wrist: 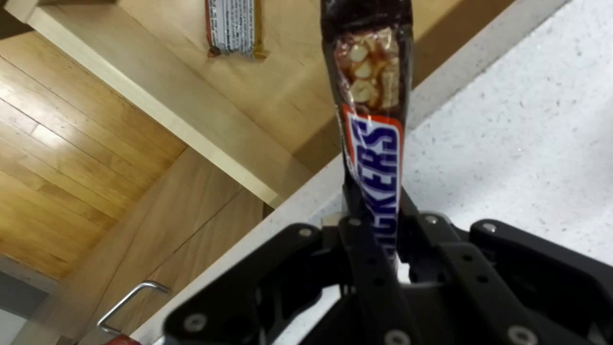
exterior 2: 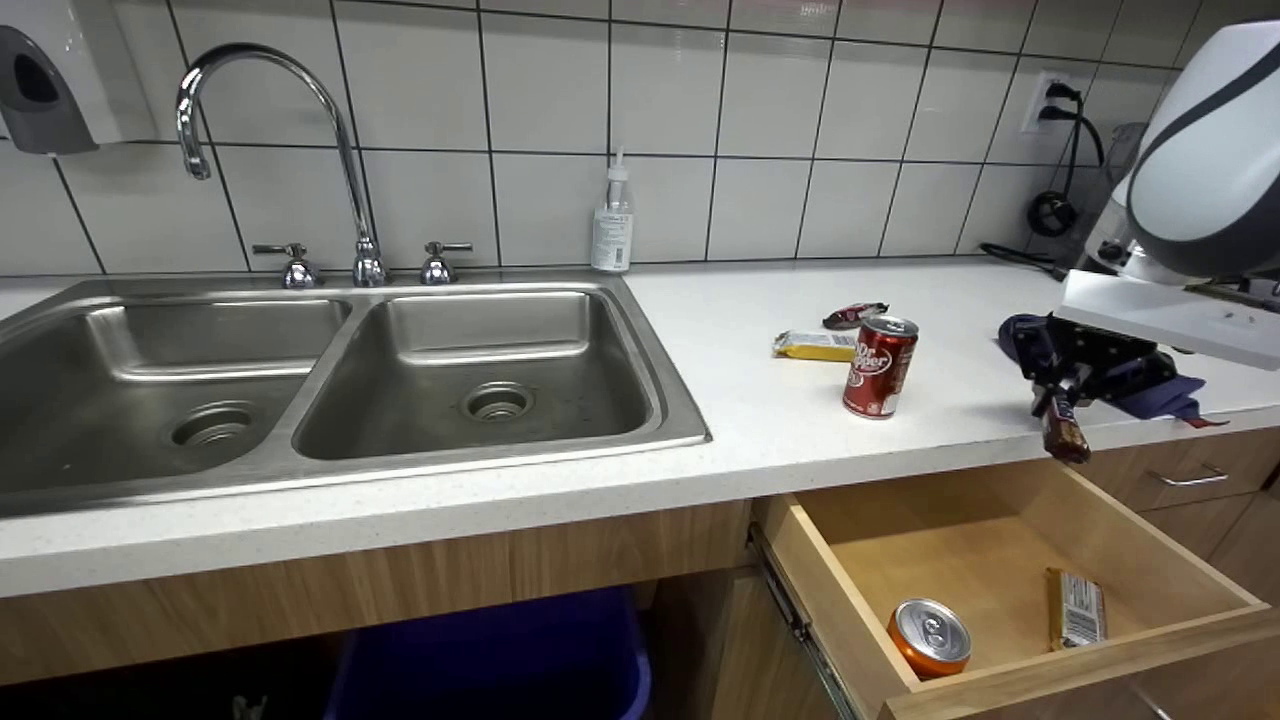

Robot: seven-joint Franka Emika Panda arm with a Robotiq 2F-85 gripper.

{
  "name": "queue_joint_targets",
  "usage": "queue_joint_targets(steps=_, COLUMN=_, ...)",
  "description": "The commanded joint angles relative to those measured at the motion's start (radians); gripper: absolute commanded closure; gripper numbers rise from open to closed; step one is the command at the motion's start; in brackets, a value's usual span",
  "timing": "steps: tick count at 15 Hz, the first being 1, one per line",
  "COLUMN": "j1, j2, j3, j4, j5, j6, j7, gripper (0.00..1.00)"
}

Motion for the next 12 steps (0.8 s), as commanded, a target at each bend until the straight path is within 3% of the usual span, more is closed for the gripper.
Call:
queue_joint_targets(steps=1, j1=0.016, j2=-0.102, j3=-0.037, j4=-0.125, j5=-0.108, j6=0.047, j7=0.092, gripper=0.96)
queue_joint_targets(steps=5, j1=-0.006, j2=-0.149, j3=-0.048, j4=-0.195, j5=-0.231, j6=0.063, j7=0.182, gripper=0.96)
queue_joint_targets(steps=6, j1=0.021, j2=-0.158, j3=-0.077, j4=-0.208, j5=-0.250, j6=0.061, j7=0.200, gripper=0.96)
queue_joint_targets(steps=9, j1=0.014, j2=-0.169, j3=-0.088, j4=-0.228, j5=-0.320, j6=0.055, j7=0.261, gripper=0.96)
queue_joint_targets(steps=12, j1=0.010, j2=-0.161, j3=-0.089, j4=-0.227, j5=-0.344, j6=0.050, j7=0.298, gripper=0.96)
